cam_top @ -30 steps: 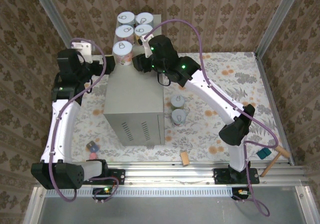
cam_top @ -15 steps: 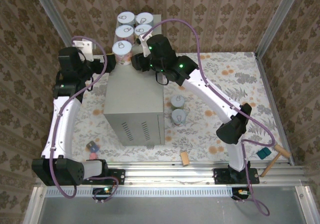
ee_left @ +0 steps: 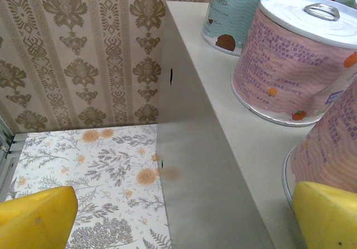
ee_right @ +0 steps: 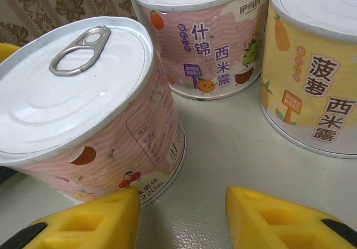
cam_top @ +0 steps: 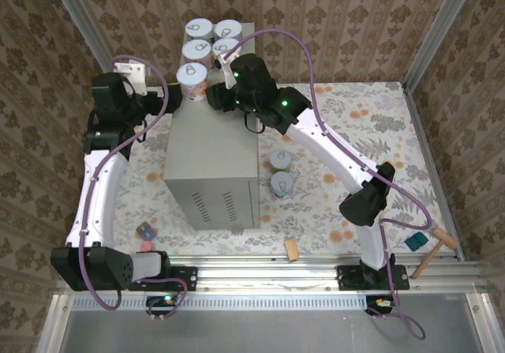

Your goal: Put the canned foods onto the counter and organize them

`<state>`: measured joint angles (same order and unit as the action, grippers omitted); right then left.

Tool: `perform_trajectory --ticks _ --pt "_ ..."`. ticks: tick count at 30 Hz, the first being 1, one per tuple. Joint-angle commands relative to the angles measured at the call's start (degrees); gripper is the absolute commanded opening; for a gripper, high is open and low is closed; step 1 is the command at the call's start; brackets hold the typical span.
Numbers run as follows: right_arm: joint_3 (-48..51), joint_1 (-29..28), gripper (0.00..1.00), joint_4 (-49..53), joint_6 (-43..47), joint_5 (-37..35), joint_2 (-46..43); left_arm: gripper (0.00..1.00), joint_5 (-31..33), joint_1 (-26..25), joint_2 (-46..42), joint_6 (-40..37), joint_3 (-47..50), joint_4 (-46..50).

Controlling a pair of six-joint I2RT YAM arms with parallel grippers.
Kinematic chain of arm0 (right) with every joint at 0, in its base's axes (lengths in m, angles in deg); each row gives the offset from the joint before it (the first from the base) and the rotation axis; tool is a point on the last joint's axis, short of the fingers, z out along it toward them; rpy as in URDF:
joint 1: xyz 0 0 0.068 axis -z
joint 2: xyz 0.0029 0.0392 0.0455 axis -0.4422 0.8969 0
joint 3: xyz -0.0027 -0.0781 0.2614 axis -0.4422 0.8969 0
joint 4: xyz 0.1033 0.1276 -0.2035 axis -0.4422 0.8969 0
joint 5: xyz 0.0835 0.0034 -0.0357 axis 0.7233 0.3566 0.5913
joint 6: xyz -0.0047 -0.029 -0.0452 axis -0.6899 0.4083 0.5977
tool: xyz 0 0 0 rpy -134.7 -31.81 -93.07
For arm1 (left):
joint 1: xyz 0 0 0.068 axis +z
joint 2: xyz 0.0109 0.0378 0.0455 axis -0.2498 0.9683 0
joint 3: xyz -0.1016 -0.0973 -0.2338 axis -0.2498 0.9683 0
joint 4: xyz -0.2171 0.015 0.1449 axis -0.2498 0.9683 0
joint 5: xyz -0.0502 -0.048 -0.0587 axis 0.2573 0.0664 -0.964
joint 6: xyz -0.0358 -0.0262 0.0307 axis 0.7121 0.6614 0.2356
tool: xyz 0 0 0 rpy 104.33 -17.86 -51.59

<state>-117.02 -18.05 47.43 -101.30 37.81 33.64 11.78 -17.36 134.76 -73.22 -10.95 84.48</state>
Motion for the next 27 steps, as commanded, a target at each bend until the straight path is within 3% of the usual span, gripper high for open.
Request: perform_trajectory --ticks 1,27 --pt "-1.4 -0.1 0.47 1.9 -1.4 -0.8 1.0 1.00 -2.0 0.3 0.8 0.6 -2.2 -1.1" --pt "2.4 0.3 0.48 0.3 -1.6 -1.0 -1.4 1.00 -2.6 0.3 1.3 0.3 -2.3 -1.2"
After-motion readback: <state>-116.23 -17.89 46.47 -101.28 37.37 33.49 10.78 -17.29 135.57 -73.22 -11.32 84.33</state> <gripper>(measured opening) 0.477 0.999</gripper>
